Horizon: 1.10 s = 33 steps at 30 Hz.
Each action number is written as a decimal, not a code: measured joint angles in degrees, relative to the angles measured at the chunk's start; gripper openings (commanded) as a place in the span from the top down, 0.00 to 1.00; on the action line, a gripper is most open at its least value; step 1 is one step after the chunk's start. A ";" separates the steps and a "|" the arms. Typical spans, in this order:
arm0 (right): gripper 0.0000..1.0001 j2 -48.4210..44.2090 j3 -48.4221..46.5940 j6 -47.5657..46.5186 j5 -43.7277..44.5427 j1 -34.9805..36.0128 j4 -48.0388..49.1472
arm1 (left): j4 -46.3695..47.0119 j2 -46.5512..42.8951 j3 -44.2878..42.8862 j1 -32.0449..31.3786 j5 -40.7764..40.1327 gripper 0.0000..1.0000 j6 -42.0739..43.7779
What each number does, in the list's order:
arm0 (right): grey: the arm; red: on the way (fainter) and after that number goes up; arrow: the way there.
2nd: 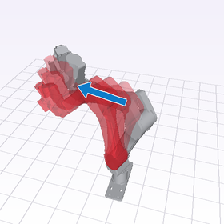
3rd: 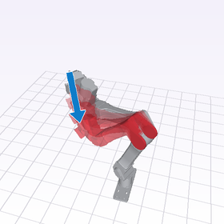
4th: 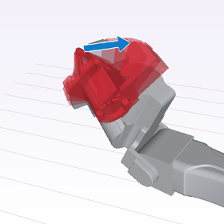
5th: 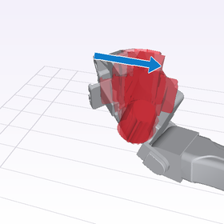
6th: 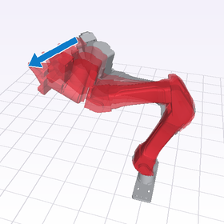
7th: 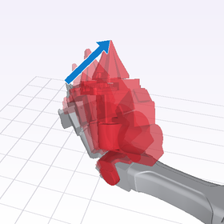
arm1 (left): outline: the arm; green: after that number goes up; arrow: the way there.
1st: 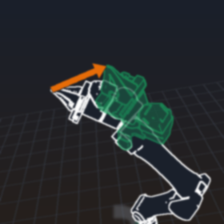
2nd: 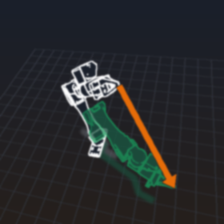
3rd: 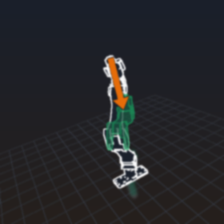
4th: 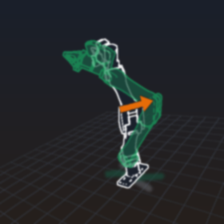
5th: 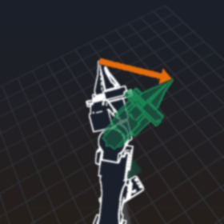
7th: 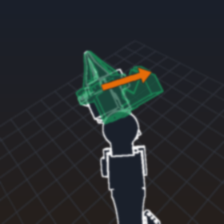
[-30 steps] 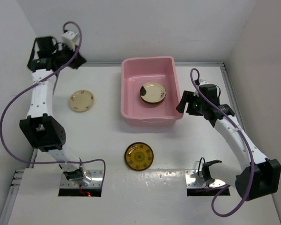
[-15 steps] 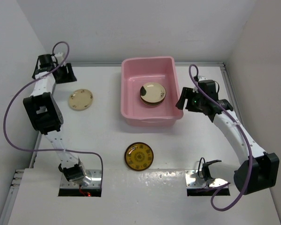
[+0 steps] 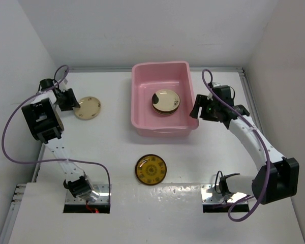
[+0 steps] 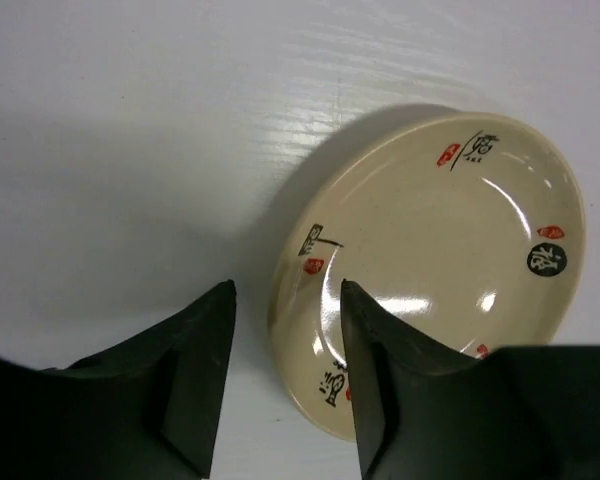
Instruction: Place the plates into the plastic bin on the countertop
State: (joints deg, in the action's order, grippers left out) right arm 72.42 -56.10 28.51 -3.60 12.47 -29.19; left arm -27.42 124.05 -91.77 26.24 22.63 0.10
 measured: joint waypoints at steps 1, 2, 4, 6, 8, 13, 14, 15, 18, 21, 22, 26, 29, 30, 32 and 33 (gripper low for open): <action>0.28 0.13 -0.13 0.00 0.00 0.00 -0.04 | 0.24 0.17 -0.02 0.00 0.07 0.54 -0.04; 0.28 0.31 -0.31 -0.02 0.02 0.00 -0.04 | 0.55 0.55 -0.15 0.07 0.37 0.61 0.04; 0.28 0.42 -0.70 0.00 0.02 0.00 -0.04 | 0.74 1.20 -0.57 0.13 1.33 0.84 0.07; 0.28 0.42 -1.25 0.00 0.02 0.00 -0.07 | 0.57 2.23 -1.38 0.22 3.93 0.97 -0.04; 0.28 0.42 -1.77 -0.02 0.04 0.00 -0.02 | -0.13 2.69 -2.12 0.20 6.93 1.00 -0.26; 0.28 0.42 -2.12 0.00 0.04 0.00 -0.04 | -4.11 2.91 -3.54 -1.25 14.05 1.00 -1.51; 0.28 0.39 -2.12 0.00 0.07 0.00 -0.04 | -5.03 2.84 -4.68 -1.90 14.97 1.00 -1.97; 0.28 0.39 -2.12 0.00 0.07 0.00 -0.04 | -6.32 2.84 -6.67 -2.73 15.43 1.00 -2.60; 0.28 0.37 -2.12 0.07 0.11 0.00 -0.07 | -7.89 1.81 -15.02 -6.19 15.63 1.00 -4.13; 0.28 0.31 -2.12 0.22 0.15 0.00 -0.07 | -7.41 -1.46 -25.33 -10.64 15.54 1.00 -5.46; 0.28 0.24 -2.12 0.28 0.15 0.00 -0.04 | -6.95 -3.21 -29.00 -12.39 15.58 1.00 -6.05; 0.28 -0.72 -2.10 0.48 0.17 0.00 -0.02 | -4.83 -8.72 -38.14 -19.32 16.68 1.00 -7.96; 0.28 -1.70 -2.03 0.63 0.17 0.00 -0.02 | -2.75 -10.97 -40.57 -25.88 17.94 1.00 -9.09; 0.28 -1.97 -1.99 0.63 0.17 0.00 -0.02 | -2.25 -11.04 -40.46 -28.52 18.16 1.00 -9.38; 0.28 -2.32 -1.99 0.66 0.17 0.00 -0.02 | -1.60 -9.92 -39.39 -32.83 18.23 1.00 -9.77; 0.28 -2.47 -1.99 0.66 0.20 -0.02 -0.04 | -1.57 -8.85 -38.73 -34.73 18.21 1.00 -9.86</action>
State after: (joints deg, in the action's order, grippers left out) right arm 69.95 -58.08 29.17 -3.40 12.45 -29.23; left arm -28.99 115.20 -130.50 -8.49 40.84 -9.76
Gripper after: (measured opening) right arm 0.720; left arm 0.003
